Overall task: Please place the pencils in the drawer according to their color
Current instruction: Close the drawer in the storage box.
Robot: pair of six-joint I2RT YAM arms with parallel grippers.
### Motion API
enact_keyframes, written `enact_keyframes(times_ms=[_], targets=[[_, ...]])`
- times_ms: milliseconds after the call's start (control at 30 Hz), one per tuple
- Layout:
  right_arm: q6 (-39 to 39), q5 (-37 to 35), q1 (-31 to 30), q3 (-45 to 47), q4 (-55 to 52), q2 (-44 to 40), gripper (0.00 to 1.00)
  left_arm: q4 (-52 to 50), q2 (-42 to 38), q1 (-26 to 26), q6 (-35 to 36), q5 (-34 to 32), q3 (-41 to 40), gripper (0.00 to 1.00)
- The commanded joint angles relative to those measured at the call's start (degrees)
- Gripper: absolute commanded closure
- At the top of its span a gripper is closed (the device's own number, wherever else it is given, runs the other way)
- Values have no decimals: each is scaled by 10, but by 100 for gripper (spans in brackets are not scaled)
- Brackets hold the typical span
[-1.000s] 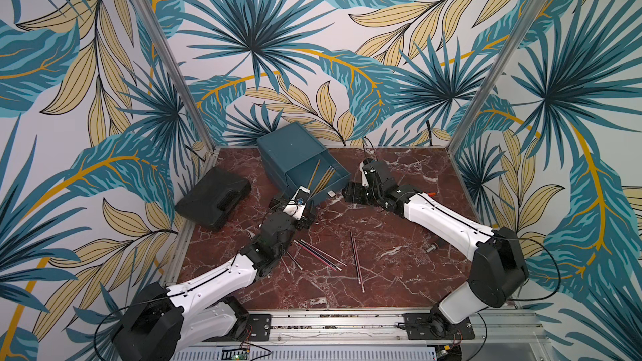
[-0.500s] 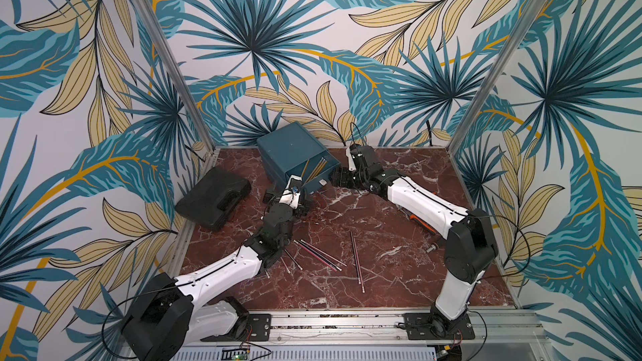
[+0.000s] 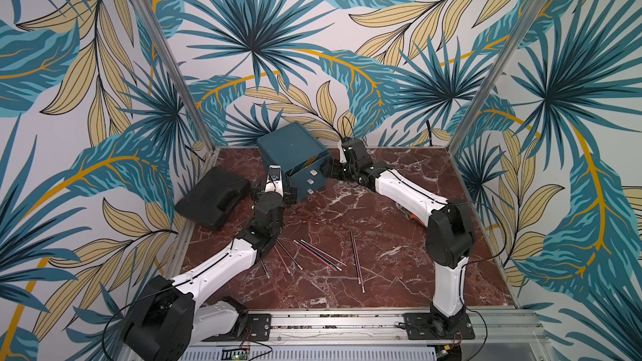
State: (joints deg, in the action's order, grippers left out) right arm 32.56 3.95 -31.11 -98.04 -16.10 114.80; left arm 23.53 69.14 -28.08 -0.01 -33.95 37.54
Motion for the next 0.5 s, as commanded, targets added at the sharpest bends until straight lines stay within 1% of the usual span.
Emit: enact_keyframes(times_ms=[0, 100, 133, 467], targets=[[18, 1, 1, -11, 31, 12, 20, -13, 11, 9, -31, -7, 19, 6], [23, 2, 1, -16, 30, 19, 20, -10, 20, 15, -37, -8, 24, 7], [26, 2, 1, -15, 53, 21, 20, -10, 22, 17, -38, -8, 25, 7], [60, 19, 1, -9, 86, 34, 20, 10, 45, 46, -79, -7, 27, 9]])
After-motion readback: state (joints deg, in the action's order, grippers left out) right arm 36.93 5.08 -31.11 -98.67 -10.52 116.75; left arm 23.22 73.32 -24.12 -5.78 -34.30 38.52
